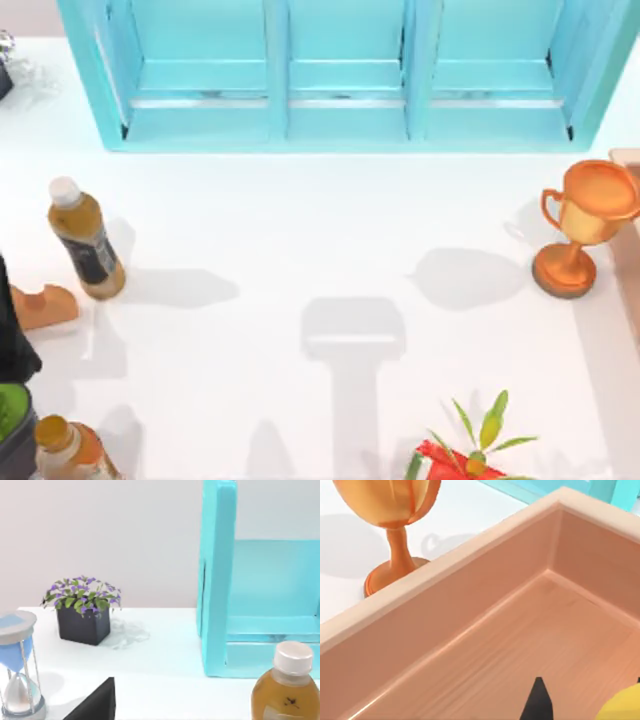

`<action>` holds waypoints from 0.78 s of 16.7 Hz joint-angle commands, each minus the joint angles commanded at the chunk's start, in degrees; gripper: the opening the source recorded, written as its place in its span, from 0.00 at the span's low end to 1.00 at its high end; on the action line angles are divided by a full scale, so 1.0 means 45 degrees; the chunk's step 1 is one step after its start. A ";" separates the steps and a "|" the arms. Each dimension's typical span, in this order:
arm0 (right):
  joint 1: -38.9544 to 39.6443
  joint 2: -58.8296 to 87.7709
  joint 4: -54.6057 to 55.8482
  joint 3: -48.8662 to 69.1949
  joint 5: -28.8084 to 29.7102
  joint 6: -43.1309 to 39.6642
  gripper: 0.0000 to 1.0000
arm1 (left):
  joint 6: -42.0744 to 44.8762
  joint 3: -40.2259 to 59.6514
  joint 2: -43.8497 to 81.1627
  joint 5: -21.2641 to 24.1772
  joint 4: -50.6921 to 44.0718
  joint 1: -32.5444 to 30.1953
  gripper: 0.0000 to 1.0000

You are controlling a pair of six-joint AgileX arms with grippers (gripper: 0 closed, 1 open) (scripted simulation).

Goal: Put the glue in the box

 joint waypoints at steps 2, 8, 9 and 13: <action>0.0000 0.0000 0.0000 0.0000 0.0000 0.0000 0.00 | 0.0000 0.0000 0.0000 0.0000 0.0000 0.0000 1.00; 0.0000 0.0000 0.0000 0.0000 0.0000 0.0000 0.38 | 0.0000 0.0000 0.0000 0.0000 0.0000 0.0000 1.00; 0.0000 0.0000 0.0000 0.0000 0.0000 0.0000 0.45 | 0.0000 0.0000 0.0000 0.0000 0.0000 0.0000 1.00; 0.0000 0.0000 0.0000 0.0000 0.0000 0.0000 0.75 | 0.0000 0.0000 0.0000 0.0000 0.0000 0.0000 1.00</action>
